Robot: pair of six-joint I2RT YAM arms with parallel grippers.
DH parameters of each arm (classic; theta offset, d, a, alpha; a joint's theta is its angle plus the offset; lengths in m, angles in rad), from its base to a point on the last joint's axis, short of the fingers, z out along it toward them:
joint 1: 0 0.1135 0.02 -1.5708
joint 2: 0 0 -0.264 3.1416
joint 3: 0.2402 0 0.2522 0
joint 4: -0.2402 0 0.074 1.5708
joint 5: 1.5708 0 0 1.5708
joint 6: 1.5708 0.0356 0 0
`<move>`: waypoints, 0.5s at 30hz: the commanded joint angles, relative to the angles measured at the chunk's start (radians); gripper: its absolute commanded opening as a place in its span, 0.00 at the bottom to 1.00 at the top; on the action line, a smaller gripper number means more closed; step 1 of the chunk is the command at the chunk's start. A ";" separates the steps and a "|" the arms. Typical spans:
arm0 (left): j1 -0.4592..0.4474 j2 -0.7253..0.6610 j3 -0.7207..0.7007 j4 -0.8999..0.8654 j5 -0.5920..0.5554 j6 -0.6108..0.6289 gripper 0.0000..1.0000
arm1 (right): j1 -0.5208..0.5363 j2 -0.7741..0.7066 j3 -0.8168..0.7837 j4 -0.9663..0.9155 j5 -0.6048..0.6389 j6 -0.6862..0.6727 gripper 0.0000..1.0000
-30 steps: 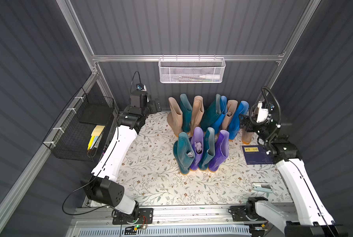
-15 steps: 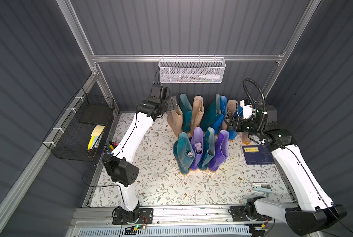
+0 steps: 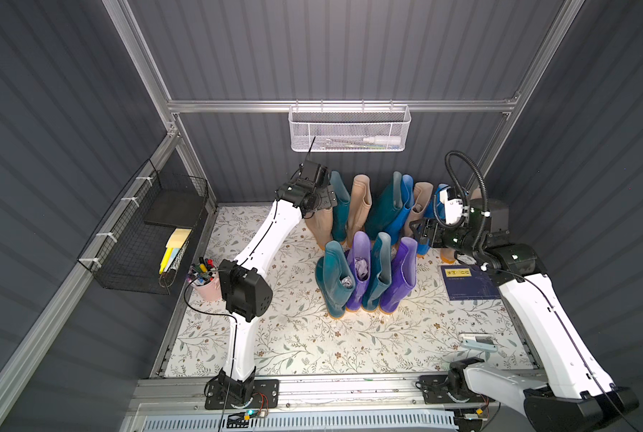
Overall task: Match and arrange rain boots in pairs
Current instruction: Adjust the rain boot at the corner of the board.
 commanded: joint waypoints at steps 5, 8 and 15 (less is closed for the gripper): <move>-0.001 0.064 0.069 -0.018 0.002 0.001 0.75 | 0.006 -0.016 -0.026 0.008 0.004 -0.014 0.82; 0.000 0.093 0.095 -0.020 0.006 0.010 0.62 | 0.005 -0.013 -0.027 0.010 0.001 -0.012 0.82; 0.001 0.132 0.153 -0.009 0.001 0.049 0.21 | 0.004 -0.019 -0.040 0.019 0.005 -0.012 0.82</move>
